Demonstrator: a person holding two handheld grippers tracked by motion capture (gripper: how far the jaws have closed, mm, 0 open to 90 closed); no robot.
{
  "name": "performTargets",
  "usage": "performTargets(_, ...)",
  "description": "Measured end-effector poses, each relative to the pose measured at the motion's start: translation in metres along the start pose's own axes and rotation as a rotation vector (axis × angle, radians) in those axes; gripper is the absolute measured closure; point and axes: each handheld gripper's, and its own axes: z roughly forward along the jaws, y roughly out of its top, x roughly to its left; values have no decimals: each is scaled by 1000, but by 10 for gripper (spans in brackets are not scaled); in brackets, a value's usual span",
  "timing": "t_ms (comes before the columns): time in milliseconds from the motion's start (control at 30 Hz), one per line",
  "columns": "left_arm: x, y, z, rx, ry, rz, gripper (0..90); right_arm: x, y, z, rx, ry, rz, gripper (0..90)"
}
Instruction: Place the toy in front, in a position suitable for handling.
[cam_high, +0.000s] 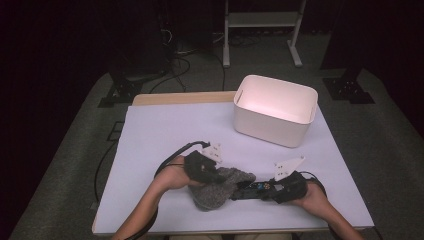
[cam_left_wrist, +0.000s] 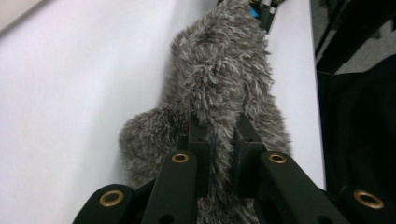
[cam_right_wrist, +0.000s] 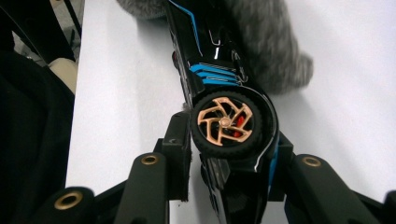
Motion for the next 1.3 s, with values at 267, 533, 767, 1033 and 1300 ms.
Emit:
performTargets(267,-3,1,-18,0,-3,13,816,-4,18,18,6,19,-35,620)
performTargets(533,-5,3,9,11,-71,19,807,-4,31,33,-2,31,-57,621)
performTargets(767,-2,-9,-3,4,-38,-5,806,-4,27,27,-6,18,-63,633)
performTargets(1033,-6,18,17,39,-64,54,810,-3,28,30,-16,16,-47,631)
performTargets(1300,-8,54,49,32,-102,107,805,-4,26,31,-38,23,-32,629)
